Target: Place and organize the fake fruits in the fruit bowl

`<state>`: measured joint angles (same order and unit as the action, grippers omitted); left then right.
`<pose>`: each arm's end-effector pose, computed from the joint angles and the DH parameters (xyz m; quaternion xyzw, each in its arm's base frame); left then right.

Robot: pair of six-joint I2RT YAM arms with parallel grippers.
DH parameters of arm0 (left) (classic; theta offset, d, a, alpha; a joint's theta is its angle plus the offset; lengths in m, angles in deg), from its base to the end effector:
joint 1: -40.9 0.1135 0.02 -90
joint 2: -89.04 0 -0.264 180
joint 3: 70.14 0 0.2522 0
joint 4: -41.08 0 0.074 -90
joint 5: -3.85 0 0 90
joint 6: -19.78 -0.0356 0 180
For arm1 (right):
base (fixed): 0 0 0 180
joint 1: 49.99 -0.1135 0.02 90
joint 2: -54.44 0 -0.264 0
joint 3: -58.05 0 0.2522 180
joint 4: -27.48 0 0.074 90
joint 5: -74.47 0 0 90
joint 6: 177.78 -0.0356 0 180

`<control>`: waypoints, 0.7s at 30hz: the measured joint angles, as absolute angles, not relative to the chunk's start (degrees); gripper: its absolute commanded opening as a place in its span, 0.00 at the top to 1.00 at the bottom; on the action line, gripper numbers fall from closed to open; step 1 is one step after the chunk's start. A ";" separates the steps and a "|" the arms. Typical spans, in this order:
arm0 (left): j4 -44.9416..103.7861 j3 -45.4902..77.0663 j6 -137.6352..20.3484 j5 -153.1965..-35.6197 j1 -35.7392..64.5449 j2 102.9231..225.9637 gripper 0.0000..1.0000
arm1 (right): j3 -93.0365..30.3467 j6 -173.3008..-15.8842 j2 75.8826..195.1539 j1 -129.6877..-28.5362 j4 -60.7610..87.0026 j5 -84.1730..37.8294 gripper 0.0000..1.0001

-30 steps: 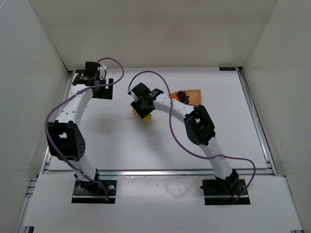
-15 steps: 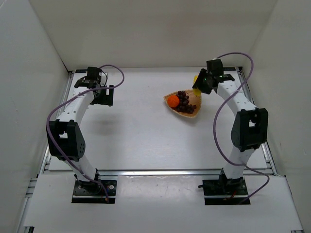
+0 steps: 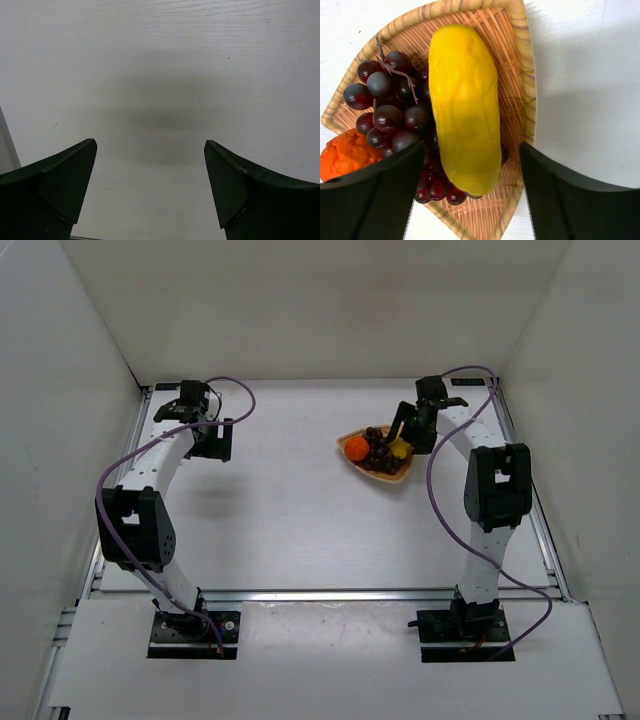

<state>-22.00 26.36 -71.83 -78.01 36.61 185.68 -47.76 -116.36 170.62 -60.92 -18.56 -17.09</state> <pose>0.3513 -0.0213 0.2776 0.0335 0.9699 0.0636 0.2325 0.4369 0.0854 0.2137 0.1430 0.9465 0.1099 0.2675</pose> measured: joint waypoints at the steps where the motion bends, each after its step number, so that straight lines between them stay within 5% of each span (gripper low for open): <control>1: -22.00 26.36 -71.83 -77.94 36.61 185.68 0.00 | -47.76 -115.81 170.51 -60.92 -18.75 -17.12 0.15; 5: -22.00 26.36 -71.85 -77.66 36.61 185.68 0.00 | -47.70 -113.51 168.19 -60.92 -20.02 -17.44 0.00; 12: -22.00 26.38 -71.85 -76.45 37.72 185.68 0.00 | -40.99 -111.33 148.61 -58.28 -21.03 -18.01 0.00; 21: -21.54 23.82 -70.39 -77.83 48.41 183.40 0.00 | -19.59 -110.69 127.93 -37.82 -23.36 -20.79 0.00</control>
<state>-21.54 23.82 -70.39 -77.83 48.41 183.40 -19.59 -110.69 127.93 -37.82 -23.36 -20.79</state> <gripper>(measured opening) 0.997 0.996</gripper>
